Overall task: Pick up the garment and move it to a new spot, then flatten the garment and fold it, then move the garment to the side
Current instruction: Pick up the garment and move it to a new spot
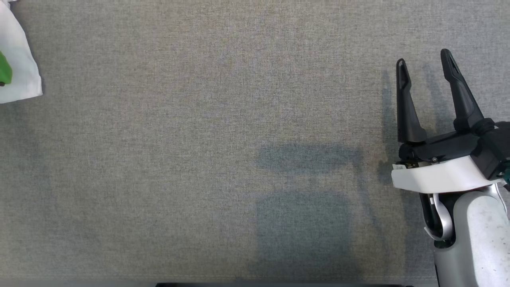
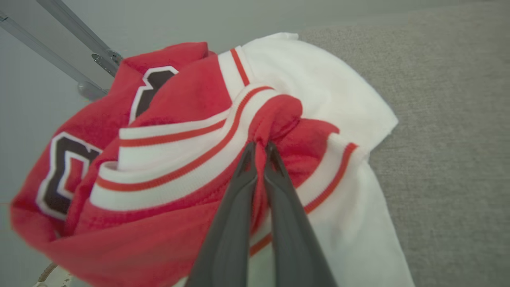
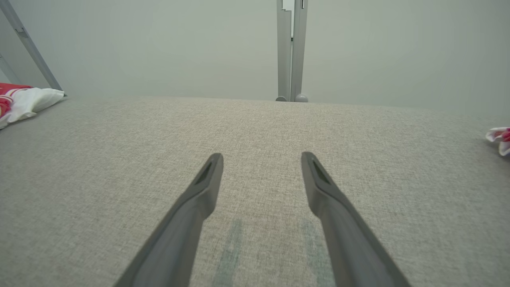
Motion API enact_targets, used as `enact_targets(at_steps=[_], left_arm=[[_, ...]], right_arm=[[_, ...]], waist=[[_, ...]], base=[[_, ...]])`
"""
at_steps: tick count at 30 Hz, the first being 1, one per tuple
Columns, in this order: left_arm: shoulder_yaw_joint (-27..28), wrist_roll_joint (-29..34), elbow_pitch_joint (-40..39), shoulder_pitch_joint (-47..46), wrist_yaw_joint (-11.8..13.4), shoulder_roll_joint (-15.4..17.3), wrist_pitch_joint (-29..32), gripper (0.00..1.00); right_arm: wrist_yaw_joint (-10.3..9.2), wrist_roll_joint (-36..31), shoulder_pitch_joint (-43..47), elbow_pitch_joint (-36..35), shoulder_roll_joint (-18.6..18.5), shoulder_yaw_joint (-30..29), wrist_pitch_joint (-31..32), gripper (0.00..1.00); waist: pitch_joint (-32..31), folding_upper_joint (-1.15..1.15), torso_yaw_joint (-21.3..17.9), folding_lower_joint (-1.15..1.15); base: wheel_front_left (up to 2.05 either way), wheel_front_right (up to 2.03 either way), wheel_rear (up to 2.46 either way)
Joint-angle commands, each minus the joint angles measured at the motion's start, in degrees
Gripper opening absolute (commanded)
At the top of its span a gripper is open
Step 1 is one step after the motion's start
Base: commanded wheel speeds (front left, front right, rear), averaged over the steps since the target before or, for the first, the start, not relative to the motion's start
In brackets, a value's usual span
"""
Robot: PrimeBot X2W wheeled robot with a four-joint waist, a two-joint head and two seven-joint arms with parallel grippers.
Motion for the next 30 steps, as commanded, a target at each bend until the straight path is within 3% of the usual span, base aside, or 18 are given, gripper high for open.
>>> enact_targets(at_steps=[1, 13, 22, 30], left_arm=[[-0.5, 0.1, 0.6, -1.3, -0.3, 0.4, -0.2, 0.00], [-5.8, -0.1, -1.4, -2.5, -0.8, 3.0, 2.5, 0.00], [-15.4, -5.8, -15.9, -1.6, -0.7, 9.3, 10.5, 0.00], [-20.7, -9.3, -28.8, -2.2, -0.7, 11.9, 12.7, 0.00]], right_arm=[[-0.08, 0.4, -0.3, 0.7, -0.1, 0.3, -0.7, 1.00], [-0.08, 3.8, 0.0, 6.8, -0.1, 1.4, -4.0, 1.00], [-0.08, 7.8, 2.0, 13.9, -0.1, 2.2, -7.0, 1.00], [-0.08, 10.0, 3.4, 17.7, -0.1, 2.4, -8.4, 1.00]], waist=[[-1.2, 0.37, 0.0, -0.01], [-10.3, 0.37, -2.0, -0.01], [-21.0, 0.37, -5.1, -0.01], [-27.5, 0.37, -7.9, -0.01]], base=[[0.00, 0.00, 0.00], [0.00, 0.00, 0.00], [0.00, 0.00, 0.00], [0.00, 0.00, 0.00]])
